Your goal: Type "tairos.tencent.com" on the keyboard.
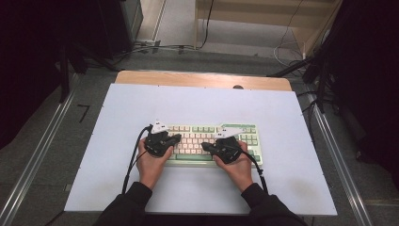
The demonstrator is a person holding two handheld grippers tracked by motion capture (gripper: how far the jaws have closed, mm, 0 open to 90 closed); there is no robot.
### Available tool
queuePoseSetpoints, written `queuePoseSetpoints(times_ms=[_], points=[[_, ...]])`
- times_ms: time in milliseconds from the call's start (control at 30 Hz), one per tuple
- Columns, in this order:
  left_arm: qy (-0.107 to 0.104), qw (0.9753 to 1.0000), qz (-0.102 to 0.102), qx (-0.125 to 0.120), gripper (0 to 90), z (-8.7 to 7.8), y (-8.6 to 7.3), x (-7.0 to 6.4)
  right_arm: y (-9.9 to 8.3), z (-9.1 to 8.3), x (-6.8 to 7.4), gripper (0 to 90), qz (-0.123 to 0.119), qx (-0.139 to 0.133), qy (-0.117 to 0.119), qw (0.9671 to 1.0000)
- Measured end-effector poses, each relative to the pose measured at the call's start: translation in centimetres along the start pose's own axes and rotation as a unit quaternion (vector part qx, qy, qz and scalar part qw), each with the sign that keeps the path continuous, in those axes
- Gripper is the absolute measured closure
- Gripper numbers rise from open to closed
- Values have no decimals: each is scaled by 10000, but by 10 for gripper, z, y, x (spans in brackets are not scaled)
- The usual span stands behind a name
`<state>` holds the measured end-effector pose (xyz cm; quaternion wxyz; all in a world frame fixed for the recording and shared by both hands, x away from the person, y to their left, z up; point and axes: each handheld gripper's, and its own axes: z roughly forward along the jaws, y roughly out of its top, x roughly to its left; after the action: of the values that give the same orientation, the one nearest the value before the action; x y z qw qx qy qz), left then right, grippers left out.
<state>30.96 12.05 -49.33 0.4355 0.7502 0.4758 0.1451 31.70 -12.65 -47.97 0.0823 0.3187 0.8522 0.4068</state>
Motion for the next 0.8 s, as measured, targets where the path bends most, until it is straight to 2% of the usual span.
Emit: queuePoseSetpoints(times_ms=[133,300,500,800], points=[[79,9998,128,97,900,1,0,-2,0,0,0,878,-12,-3,2,10000],[44,9999,119,105,900,2,0,-3,0,0,0,878,-16,-5,2,10000],[-58,9999,18,-123,900,-5,3,-2,0,0,0,878,-13,-9,6,10000],[-136,9997,-8,-200,900,-8,3,-3,0,0,1,879,-18,3,16,10000]])
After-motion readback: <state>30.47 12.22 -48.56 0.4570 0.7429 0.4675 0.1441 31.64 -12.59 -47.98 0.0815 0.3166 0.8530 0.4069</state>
